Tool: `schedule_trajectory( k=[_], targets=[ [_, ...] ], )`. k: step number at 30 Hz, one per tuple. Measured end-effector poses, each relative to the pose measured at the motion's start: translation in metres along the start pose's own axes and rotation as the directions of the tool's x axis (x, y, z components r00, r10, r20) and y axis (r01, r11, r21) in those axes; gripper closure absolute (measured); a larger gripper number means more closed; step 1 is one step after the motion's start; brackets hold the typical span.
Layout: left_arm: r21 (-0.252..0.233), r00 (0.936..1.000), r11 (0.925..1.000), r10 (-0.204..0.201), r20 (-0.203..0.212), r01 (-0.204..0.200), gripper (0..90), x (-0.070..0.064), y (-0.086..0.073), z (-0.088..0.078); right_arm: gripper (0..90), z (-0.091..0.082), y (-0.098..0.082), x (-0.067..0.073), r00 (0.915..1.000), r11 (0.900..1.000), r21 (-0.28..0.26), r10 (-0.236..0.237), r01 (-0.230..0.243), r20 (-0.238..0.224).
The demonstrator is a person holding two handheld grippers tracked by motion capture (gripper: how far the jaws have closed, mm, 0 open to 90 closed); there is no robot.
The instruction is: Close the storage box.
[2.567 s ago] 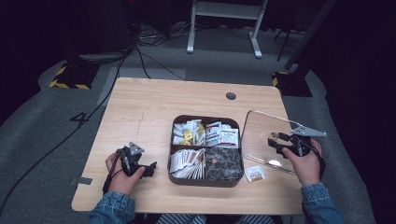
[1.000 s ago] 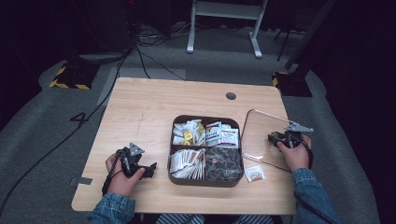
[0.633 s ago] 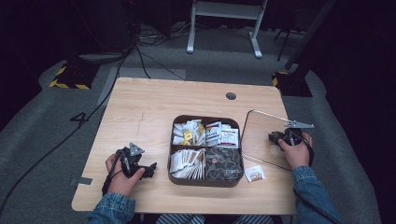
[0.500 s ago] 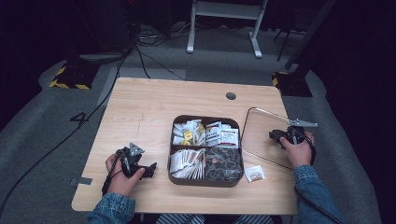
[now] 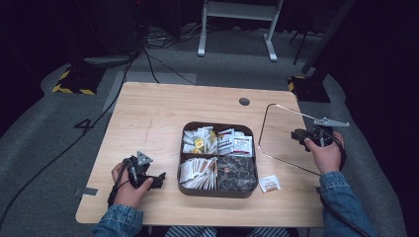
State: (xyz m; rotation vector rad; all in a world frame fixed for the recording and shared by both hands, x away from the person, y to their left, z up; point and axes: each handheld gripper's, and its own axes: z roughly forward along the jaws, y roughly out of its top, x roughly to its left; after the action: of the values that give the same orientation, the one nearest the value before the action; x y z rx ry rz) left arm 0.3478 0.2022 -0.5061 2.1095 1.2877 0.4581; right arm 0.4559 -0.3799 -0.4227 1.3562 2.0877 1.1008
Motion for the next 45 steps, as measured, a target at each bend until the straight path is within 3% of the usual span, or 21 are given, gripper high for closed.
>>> schedule_trajectory(
  k=[12, 19, 25, 26, 33, 41, 45],
  targets=[
    [0.000, 1.0000, 1.0000, 0.000, 0.000, 0.000, 0.1, 0.000, 0.000, 0.000, 59.2, -0.017, 0.019, 0.019, 0.9992, 0.999, -0.014, -0.040, 0.039, -0.010],
    [0.001, 1.0000, 1.0000, 0.001, 0.003, -0.001, 0.1, 0.000, 0.000, 0.000, 59.2, -0.018, 0.028, 0.040, 0.9974, 0.998, -0.016, -0.066, 0.065, -0.028],
    [0.002, 1.0000, 1.0000, 0.003, 0.001, -0.003, 0.1, 0.000, 0.000, 0.000, 59.2, -0.015, 0.040, 0.065, 0.9931, 0.995, -0.021, -0.096, 0.095, -0.067],
    [0.001, 1.0000, 1.0000, 0.001, 0.001, -0.001, 0.1, 0.000, 0.000, 0.000, 59.2, -0.013, 0.045, 0.076, 0.9904, 0.994, -0.023, -0.111, 0.109, -0.082],
    [0.001, 1.0000, 1.0000, 0.001, 0.001, -0.001, 0.1, 0.000, 0.000, 0.000, 59.2, -0.005, 0.056, 0.102, 0.9811, 0.991, -0.026, -0.131, 0.129, -0.142],
    [0.002, 1.0000, 1.0000, 0.003, 0.002, -0.003, 0.1, 0.000, 0.000, 0.000, 59.2, 0.003, 0.066, 0.139, 0.9720, 0.988, -0.012, -0.151, 0.151, -0.181],
    [0.003, 1.0000, 1.0000, 0.003, 0.002, -0.003, 0.1, 0.000, 0.000, 0.000, 59.1, 0.006, 0.066, 0.149, 0.9681, 0.986, -0.013, -0.163, 0.164, -0.190]
  ],
)
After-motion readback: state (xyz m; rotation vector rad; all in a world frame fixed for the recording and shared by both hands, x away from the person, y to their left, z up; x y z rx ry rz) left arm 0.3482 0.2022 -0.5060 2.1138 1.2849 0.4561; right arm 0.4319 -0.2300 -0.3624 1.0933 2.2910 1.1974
